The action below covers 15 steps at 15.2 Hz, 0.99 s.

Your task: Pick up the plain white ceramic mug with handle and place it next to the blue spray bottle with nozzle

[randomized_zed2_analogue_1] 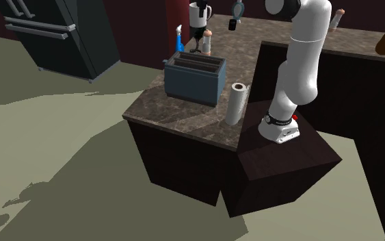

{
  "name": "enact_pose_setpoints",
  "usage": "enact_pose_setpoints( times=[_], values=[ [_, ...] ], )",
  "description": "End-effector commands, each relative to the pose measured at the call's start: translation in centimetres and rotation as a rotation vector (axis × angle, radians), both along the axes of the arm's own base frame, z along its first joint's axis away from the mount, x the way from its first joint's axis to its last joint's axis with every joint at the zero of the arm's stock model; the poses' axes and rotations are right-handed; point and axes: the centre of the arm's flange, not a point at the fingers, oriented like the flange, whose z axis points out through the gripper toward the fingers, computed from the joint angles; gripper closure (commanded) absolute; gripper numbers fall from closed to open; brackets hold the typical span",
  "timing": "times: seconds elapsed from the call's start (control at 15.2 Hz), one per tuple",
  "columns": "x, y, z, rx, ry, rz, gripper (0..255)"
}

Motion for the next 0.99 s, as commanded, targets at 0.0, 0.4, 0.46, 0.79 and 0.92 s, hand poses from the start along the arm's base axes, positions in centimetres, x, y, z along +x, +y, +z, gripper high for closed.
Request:
enact_pose_setpoints(
  times=[0.0, 0.4, 0.46, 0.79, 0.92],
  values=[
    [0.0, 0.0, -1.1, -0.001, 0.0, 0.0, 255],
    [0.0, 0.0, -4.2, -0.001, 0.0, 0.0, 255],
    [0.0, 0.0, -4.8, -0.001, 0.0, 0.0, 255],
    [0.0, 0.0, -7.4, -0.001, 0.0, 0.0, 255],
    [0.0, 0.0, -8.5, -0.001, 0.0, 0.0, 255]
  ],
)
